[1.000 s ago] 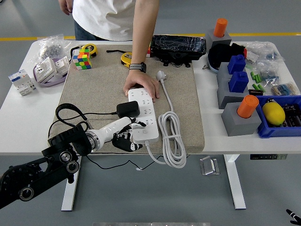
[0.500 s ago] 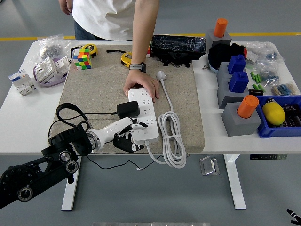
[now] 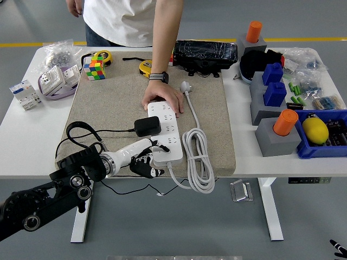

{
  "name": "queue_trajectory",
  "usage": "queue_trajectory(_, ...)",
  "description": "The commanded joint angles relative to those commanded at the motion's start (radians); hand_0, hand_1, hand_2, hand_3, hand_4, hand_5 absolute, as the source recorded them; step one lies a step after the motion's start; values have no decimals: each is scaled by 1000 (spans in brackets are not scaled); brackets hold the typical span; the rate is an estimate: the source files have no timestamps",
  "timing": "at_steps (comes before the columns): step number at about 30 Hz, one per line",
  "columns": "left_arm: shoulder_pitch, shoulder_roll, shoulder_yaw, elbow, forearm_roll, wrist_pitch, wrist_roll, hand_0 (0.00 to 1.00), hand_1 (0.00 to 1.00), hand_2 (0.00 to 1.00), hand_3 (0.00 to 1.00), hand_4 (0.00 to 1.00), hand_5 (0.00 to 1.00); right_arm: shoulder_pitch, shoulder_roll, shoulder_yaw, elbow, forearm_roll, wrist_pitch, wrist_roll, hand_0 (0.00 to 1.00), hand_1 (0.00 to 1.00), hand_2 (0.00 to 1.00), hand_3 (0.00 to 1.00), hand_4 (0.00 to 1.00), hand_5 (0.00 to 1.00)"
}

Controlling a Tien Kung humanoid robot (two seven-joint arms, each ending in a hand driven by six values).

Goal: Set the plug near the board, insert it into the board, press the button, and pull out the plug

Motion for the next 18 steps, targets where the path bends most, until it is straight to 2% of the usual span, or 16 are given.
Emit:
queue_trajectory(11, 3, -1, 7, 6, 8, -7, 11, 76, 58, 138, 769, 742, 112, 0, 1, 2, 2, -1, -1, 2, 622, 668, 640, 573, 982, 585)
queue_trajectory(14, 10, 1, -12, -11, 5, 9, -25, 76, 58, 138, 769, 742, 112, -1, 0, 3, 4, -2, -1, 3, 622, 668, 640, 573, 982, 585)
queue_trajectory(15, 11, 2, -24, -17, -5, 37, -61, 125, 58, 198, 630, 810, 172, 0, 0, 2, 4, -2, -1, 3, 622, 668, 639, 572, 981, 584)
queue_trajectory(18, 10, 2, -40, -19, -20, 108, -160, 125, 58, 198, 630, 810, 172, -1, 0, 3, 3, -2, -1, 3, 622, 668, 639, 572, 981, 584)
